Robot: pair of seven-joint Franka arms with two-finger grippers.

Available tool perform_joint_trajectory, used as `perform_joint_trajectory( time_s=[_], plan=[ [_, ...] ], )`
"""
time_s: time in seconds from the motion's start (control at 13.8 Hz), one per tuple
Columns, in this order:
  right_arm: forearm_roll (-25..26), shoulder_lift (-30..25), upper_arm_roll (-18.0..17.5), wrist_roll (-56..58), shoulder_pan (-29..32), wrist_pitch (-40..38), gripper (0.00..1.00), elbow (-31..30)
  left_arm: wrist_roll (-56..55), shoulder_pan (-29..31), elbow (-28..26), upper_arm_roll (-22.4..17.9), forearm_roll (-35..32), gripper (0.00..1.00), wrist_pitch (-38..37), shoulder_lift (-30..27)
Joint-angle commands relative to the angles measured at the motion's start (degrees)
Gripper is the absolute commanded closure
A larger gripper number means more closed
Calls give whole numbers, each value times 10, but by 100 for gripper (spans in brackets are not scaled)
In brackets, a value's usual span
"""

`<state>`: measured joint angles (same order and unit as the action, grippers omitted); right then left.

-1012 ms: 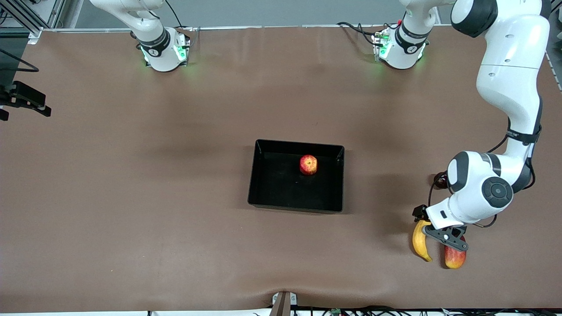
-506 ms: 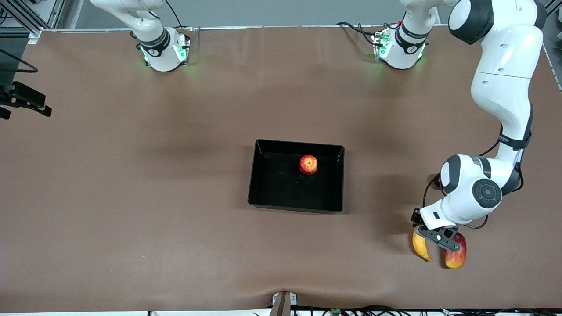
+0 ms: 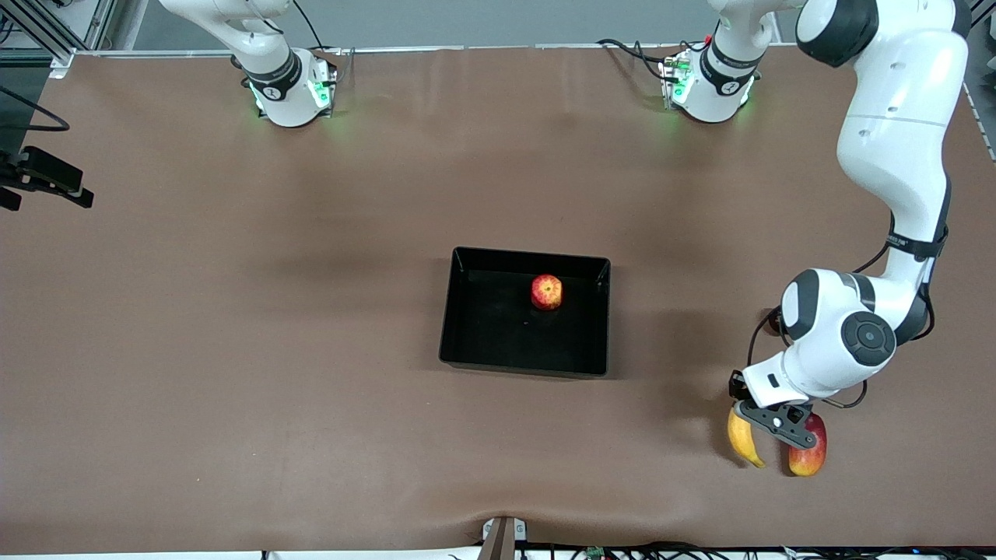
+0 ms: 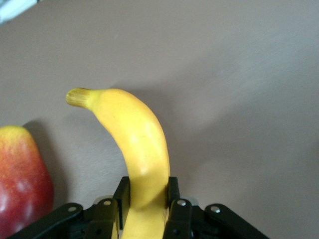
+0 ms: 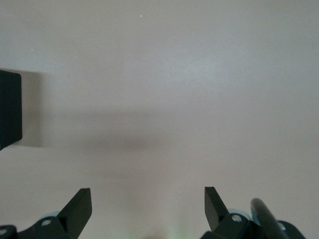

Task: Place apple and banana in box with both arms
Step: 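Carry the banana over the black box with the left gripper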

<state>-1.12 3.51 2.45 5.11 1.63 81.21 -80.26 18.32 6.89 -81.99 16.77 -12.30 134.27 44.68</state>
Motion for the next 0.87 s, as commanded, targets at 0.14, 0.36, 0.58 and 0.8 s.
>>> perform_joint_trajectory(
  time_s=[0.14, 0.36, 0.58, 0.8],
  plan=[
    [-9, -15, -4, -9, 2, -1, 0, -12, -137, -20, -7, 73, -6, 100, -88, -72],
    [-9, -14, -4, -9, 4, -2, 0, -11, -273, -83, -7, 98, -10, 100, -104, -86],
    [-9, -14, -4, -9, 3, -2, 0, -11, -406, -184, -5, 92, -12, 100, -104, -83],
    [-9, -15, -4, -9, 4, -7, 0, -10, -477, -244, -5, 91, -11, 100, -102, -71]
  ],
)
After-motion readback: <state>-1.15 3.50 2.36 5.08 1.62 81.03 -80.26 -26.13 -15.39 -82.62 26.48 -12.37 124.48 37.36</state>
